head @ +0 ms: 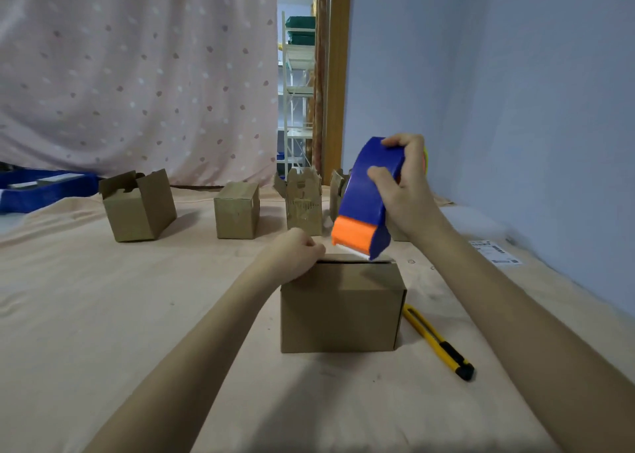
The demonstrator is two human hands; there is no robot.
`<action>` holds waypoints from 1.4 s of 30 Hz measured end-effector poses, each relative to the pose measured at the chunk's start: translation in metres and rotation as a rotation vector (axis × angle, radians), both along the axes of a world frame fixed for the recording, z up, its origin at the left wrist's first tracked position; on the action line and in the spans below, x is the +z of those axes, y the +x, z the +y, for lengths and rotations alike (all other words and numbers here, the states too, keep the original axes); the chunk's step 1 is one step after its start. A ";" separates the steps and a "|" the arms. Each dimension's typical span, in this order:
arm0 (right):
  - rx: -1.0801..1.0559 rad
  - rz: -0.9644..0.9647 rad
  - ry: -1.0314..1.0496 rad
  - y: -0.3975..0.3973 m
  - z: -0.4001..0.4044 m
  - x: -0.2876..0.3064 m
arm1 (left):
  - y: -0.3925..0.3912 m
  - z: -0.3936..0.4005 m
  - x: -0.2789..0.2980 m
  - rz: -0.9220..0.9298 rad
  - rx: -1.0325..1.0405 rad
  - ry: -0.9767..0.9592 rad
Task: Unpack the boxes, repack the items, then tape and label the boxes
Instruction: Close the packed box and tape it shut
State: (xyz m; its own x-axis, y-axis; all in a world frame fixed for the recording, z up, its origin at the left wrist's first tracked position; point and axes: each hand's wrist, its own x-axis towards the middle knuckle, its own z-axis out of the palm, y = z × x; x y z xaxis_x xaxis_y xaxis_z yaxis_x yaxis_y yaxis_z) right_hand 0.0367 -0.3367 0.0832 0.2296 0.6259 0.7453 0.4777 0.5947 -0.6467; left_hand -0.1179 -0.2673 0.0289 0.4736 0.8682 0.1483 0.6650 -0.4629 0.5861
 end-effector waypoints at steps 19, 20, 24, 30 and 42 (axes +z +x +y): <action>-0.203 0.887 0.223 -0.054 0.026 -0.032 | 0.003 -0.006 -0.022 -0.598 0.127 -0.331; -0.213 0.894 0.230 -0.055 0.027 -0.033 | 0.003 -0.006 -0.014 -0.619 0.151 -0.419; -0.253 0.929 0.243 -0.059 0.028 -0.040 | 0.001 -0.010 0.004 -0.701 0.146 -0.599; -0.277 0.916 0.198 -0.066 0.034 -0.051 | 0.008 -0.017 0.007 -0.796 0.264 -0.562; -0.285 0.863 0.195 -0.071 0.035 -0.059 | 0.017 -0.012 -0.013 -0.837 0.324 -0.272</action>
State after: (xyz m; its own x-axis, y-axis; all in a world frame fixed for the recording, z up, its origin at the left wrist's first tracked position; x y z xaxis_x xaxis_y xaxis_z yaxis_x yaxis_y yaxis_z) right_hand -0.0344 -0.3017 0.0247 0.8793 0.3424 0.3311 0.0227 0.6643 -0.7472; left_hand -0.1006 -0.2790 0.0163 0.0337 0.9940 0.1038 0.0505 -0.1054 0.9931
